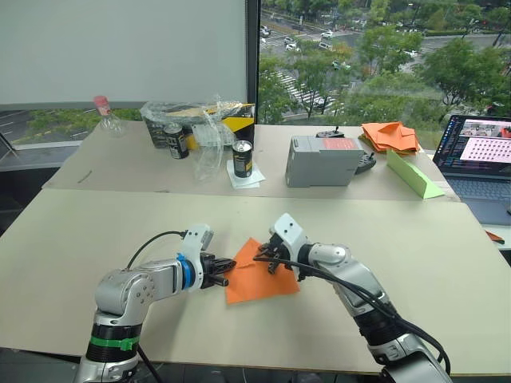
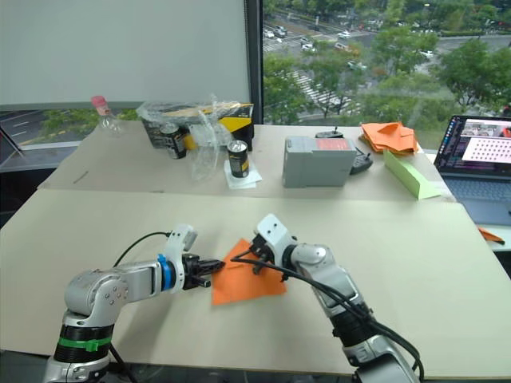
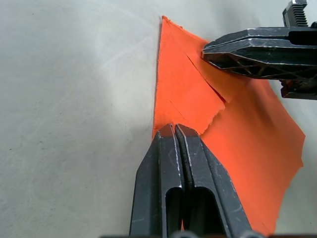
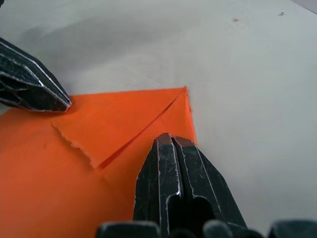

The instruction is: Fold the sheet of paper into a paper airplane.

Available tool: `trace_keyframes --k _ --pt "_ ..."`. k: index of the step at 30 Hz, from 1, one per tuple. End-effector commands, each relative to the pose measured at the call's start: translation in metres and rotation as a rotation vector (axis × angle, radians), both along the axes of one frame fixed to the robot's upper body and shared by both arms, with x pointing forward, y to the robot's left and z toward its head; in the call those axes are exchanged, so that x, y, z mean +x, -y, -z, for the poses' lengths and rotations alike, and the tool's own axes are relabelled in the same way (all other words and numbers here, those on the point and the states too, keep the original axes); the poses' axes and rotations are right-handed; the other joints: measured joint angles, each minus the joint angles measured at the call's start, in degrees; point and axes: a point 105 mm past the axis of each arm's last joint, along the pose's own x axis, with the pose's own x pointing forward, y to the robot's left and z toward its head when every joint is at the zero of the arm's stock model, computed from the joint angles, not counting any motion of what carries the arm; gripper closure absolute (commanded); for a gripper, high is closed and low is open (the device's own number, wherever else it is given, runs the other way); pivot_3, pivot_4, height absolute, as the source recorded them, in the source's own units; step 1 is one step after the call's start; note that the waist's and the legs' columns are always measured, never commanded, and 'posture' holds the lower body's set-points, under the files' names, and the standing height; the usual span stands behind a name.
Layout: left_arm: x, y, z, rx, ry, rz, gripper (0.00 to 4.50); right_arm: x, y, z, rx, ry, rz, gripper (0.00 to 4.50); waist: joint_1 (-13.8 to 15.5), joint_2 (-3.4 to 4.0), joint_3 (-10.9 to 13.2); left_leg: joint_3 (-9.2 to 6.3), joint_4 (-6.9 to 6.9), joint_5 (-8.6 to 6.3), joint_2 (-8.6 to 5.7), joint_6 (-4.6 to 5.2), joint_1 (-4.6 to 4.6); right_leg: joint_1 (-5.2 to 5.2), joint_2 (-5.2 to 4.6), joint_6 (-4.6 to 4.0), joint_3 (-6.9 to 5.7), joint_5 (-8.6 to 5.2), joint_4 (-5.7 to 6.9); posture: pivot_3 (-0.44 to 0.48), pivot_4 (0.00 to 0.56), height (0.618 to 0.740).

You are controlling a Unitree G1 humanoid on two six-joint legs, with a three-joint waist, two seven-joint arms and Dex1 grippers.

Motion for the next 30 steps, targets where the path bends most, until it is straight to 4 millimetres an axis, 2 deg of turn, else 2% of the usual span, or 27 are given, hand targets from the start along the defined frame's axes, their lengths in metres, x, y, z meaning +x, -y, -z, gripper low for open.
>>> trace_keyframes --k 1,9,20,25,30 --pt "0.000 -0.005 0.009 0.038 -0.033 -0.014 4.41 -0.009 0.020 0.029 -0.069 -0.108 0.047 4.50 0.08 -0.01 -0.01 0.00 0.00 0.00 0.00 0.00 0.00 0.00 0.00 0.00 -0.01 0.00 -0.01 0.000 0.150 0.740" --pt "0.002 -0.003 0.009 0.037 -0.031 -0.007 4.41 -0.015 0.036 0.037 -0.106 -0.125 0.074 4.50 0.23 -0.01 -0.02 -0.03 -0.13 -0.03 0.00 0.04 0.43 0.63 0.00 0.00 -0.09 0.00 -0.43 0.000 0.150 0.740" --pt "0.001 -0.003 0.010 0.034 -0.031 -0.003 4.41 -0.028 0.051 0.041 -0.134 -0.152 0.068 4.50 0.38 -0.05 -0.05 -0.02 -0.13 -0.05 0.00 0.07 0.44 0.69 -0.01 0.01 -0.09 0.00 -0.50 0.000 0.150 0.740" --pt "0.002 -0.002 0.009 0.032 -0.030 -0.002 4.41 -0.029 0.052 0.038 -0.122 -0.156 0.065 4.50 0.44 -0.05 -0.05 -0.02 -0.13 -0.05 0.00 0.07 0.44 0.70 -0.01 0.01 -0.10 0.00 -0.50 0.000 0.150 0.740" --pt "0.003 -0.001 0.009 0.030 -0.031 0.002 4.41 -0.028 0.050 0.023 -0.072 -0.152 0.055 4.50 0.58 -0.05 -0.05 -0.02 -0.13 -0.05 0.00 0.07 0.44 0.70 -0.01 0.01 -0.09 0.00 -0.52 0.000 0.150 0.740"
